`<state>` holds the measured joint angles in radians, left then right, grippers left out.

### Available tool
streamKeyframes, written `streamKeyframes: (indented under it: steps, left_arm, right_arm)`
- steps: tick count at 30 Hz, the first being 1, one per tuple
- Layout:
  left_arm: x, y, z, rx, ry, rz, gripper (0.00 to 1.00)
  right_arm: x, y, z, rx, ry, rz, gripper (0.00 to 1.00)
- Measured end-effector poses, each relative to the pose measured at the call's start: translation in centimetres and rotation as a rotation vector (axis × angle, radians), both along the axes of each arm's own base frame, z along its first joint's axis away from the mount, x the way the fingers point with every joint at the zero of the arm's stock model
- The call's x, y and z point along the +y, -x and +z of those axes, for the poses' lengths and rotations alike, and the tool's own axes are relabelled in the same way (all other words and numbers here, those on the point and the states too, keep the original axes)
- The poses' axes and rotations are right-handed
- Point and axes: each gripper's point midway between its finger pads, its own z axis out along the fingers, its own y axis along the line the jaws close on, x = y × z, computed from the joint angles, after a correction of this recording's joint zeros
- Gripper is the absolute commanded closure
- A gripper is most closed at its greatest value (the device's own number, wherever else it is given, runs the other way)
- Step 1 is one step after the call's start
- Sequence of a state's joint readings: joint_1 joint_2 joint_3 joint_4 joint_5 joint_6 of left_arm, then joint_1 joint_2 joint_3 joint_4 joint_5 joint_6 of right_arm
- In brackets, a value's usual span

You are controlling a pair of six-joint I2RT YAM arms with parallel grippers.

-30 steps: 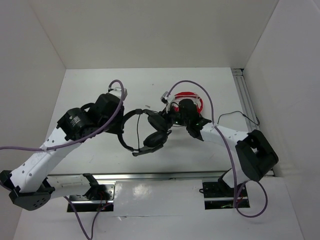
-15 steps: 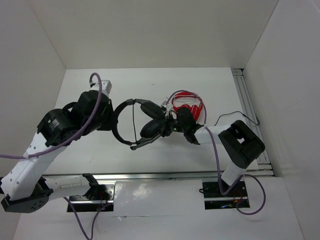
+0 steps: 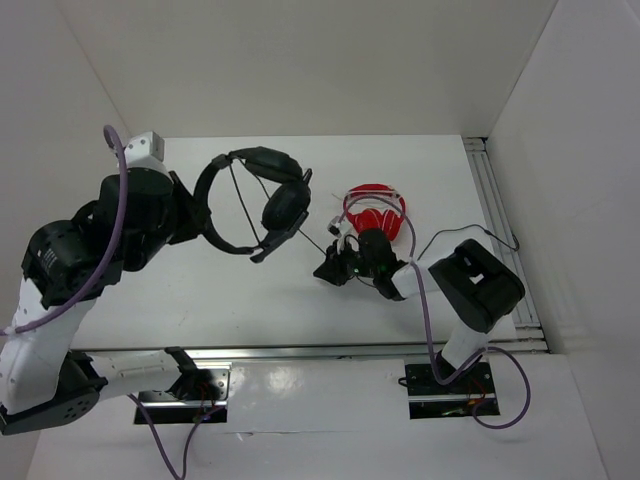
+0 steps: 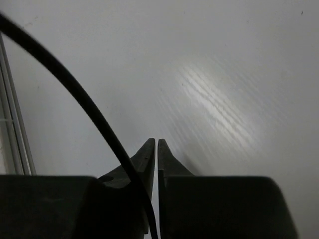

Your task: Wrap the headphones

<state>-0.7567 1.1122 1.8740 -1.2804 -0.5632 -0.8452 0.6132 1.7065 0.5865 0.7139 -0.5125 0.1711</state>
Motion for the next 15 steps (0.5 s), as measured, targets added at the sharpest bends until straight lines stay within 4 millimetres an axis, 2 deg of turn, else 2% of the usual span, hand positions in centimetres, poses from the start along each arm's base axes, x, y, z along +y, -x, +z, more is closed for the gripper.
streamKeyframes:
  steps: [2, 5, 8, 11, 15]
  left_arm:
    - [0.3, -0.5, 1.0, -0.022, 0.01, 0.025, 1.0]
    - [0.8, -1.7, 1.4, -0.028, 0.005, 0.071, 1.0]
    - [1.9, -3.6, 0.5, 0.004, -0.036, 0.133, 1.0]
    - [3.3, -6.2, -1.1, 0.051, -0.071, 0.195, 1.0]
    - [5.7, -9.9, -3.5, 0.121, -0.087, 0.275, 1.0]
  right_arm:
    - [-0.6, 0.9, -1.1, 0.032, 0.013, -0.006, 0.98]
    - [-1.4, 1.9, -2.1, 0.066, 0.028, -0.014, 0.99]
    - [-2.0, 3.2, -2.1, 0.073, 0.026, -0.03, 1.0]
    - [-1.8, 4.9, -0.8, 0.045, 0.01, -0.029, 1.0]
    - [0.0, 8.2, 2.6, -0.035, -0.042, 0.017, 1.0]
